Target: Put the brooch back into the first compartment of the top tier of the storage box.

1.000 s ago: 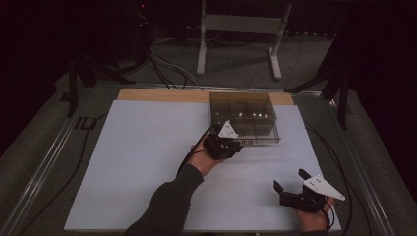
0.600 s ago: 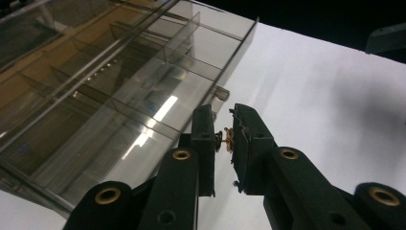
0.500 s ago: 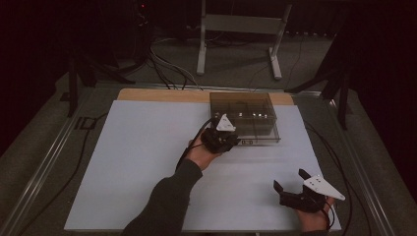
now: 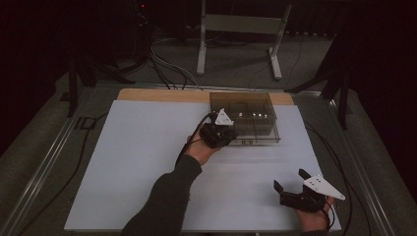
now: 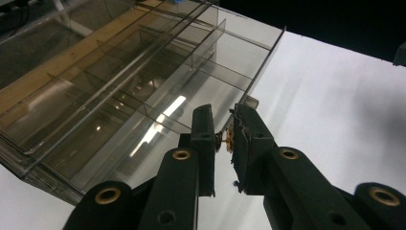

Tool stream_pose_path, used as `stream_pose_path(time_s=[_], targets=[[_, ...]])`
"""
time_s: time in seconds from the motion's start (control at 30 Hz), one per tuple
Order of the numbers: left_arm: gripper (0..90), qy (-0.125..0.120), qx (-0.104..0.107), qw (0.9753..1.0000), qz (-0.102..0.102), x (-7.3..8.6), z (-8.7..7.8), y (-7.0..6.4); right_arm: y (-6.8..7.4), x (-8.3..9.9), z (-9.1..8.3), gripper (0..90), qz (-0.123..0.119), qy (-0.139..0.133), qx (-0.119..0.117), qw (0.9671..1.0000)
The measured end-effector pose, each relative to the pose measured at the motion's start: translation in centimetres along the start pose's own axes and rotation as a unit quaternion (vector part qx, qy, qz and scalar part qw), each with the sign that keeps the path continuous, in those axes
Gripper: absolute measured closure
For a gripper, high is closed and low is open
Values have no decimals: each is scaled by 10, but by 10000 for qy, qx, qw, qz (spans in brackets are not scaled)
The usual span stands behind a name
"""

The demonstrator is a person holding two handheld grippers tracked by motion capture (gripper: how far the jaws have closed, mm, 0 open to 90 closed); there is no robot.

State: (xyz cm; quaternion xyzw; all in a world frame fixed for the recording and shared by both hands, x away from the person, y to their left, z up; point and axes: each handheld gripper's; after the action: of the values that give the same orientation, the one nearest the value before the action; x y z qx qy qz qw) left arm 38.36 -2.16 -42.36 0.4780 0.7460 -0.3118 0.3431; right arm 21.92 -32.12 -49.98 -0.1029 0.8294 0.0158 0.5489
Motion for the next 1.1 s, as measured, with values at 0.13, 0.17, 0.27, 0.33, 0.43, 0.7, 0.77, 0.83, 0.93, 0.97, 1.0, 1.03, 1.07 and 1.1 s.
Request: stream_pose_path(time_s=[0.13, 0.17, 0.27, 0.33, 0.43, 0.7, 0.77, 0.83, 0.93, 0.97, 1.0, 1.03, 1.07, 1.1], targets=[[806, 17, -18, 10000, -35, 0, 1, 3, 0, 0, 0, 0, 2, -1, -3, 10000], [806, 13, -30, 10000, -47, 0, 1, 4, 0, 0, 0, 0, 8, -2, -6, 10000], [806, 25, -43, 10000, -86, 1, 2, 6, 0, 0, 0, 0, 10, -9, -1, 10000], [806, 32, -57, 9999, -119, 1, 2, 8, 0, 0, 0, 0, 7, -7, 1, 10000], [806, 27, -76, 9998, -157, 1, 2, 10, 0, 0, 0, 0, 6, -10, -3, 10000], [806, 48, -146, 9996, -250, 2, 2, 15, 0, 0, 0, 0, 3, -19, -17, 10000], [806, 24, -151, 9994, -296, 2, 2, 17, 0, 0, 0, 0, 2, -11, -19, 10000], [806, 36, -177, 9993, -325, 3, 3, 18, 0, 0, 0, 0, 11, -11, -19, 10000], [806, 53, -216, 9990, -386, 4, 4, 21, 0, 0, 0, 0, 9, -16, -17, 10000], [806, 44, -223, 9989, -409, 4, 5, 22, 0, 0, 0, 0, 16, -16, -17, 10000], [806, 44, -236, 9988, -425, 4, 5, 23, 0, 0, 0, 0, 13, -15, -16, 10000], [806, 57, -251, 9987, -443, 5, 5, 23, 0, 0, 0, 0, 11, -16, -19, 10000], [806, 53, -256, 9986, -460, 5, 5, 24, 0, 0, 0, 0, 12, -15, -19, 10000], [806, 44, -277, 9984, -488, 5, 5, 25, 0, 0, 0, 0, 8, -19, -20, 10000]])
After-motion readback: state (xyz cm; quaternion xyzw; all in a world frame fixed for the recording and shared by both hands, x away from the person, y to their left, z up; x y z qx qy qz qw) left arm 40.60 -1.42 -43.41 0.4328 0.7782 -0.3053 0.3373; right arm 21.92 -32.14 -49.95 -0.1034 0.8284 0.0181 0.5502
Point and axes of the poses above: each handheld gripper's, and its own axes: z roughly forward along the jaws, x roughly out of its underside, y roughly to its left, and after that the axes turned 13 degrees about x, right-handed
